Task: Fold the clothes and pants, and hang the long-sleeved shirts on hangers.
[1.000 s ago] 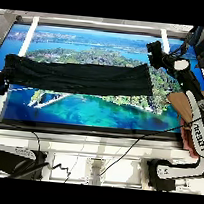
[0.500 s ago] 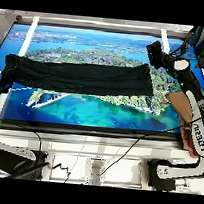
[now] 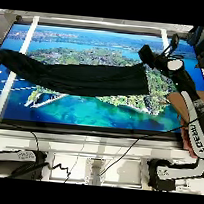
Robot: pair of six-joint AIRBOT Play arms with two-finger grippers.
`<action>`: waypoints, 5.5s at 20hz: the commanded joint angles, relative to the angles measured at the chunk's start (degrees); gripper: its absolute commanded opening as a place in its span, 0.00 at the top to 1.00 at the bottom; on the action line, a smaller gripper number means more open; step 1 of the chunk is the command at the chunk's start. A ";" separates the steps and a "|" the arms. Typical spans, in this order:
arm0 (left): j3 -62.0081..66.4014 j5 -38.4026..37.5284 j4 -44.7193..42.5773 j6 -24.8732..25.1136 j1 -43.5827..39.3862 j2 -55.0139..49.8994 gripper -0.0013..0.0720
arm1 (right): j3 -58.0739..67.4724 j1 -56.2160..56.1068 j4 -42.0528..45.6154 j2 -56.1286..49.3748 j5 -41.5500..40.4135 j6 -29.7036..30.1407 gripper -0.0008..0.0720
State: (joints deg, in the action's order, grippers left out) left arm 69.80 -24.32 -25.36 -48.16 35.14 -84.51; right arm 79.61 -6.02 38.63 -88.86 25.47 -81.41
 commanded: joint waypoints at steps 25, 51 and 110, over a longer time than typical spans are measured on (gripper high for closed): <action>-0.50 -4.85 10.43 -1.42 -27.98 21.62 0.93 | 39.36 -39.78 6.64 -37.22 2.45 -15.50 0.96; -14.56 -5.57 9.66 -2.23 -53.29 6.08 0.05 | 39.23 -5.49 20.65 -8.48 41.83 -4.81 0.95; 10.88 -44.89 13.84 0.98 -30.49 0.81 0.93 | 32.20 -27.85 13.51 -33.94 17.27 -11.54 0.96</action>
State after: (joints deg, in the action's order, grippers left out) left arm 80.55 -72.73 -12.34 -46.39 6.61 -84.05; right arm 109.60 -28.53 54.68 -120.11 47.75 -92.40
